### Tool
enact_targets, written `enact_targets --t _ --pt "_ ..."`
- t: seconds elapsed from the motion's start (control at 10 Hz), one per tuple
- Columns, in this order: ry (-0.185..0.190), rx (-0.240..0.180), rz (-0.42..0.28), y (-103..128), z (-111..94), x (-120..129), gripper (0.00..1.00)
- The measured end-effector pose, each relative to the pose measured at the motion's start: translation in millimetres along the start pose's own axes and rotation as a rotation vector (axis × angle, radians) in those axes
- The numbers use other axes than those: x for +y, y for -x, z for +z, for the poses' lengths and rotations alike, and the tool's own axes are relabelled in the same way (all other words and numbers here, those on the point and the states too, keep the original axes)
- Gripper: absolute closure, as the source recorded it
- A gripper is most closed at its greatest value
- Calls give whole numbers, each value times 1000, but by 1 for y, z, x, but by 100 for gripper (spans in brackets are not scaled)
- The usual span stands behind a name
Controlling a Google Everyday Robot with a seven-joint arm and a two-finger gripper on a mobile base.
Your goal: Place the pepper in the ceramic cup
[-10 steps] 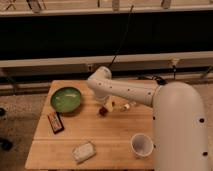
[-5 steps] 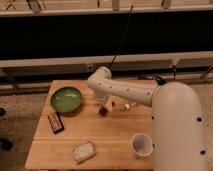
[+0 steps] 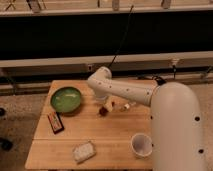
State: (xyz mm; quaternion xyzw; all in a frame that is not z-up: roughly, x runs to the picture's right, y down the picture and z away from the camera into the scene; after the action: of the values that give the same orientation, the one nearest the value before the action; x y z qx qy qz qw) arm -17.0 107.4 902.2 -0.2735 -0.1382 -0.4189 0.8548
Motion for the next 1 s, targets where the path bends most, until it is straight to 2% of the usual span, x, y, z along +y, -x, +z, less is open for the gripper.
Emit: enact_targets --t 1.0 --pt "-1 -19 3 -4 7 1 20"
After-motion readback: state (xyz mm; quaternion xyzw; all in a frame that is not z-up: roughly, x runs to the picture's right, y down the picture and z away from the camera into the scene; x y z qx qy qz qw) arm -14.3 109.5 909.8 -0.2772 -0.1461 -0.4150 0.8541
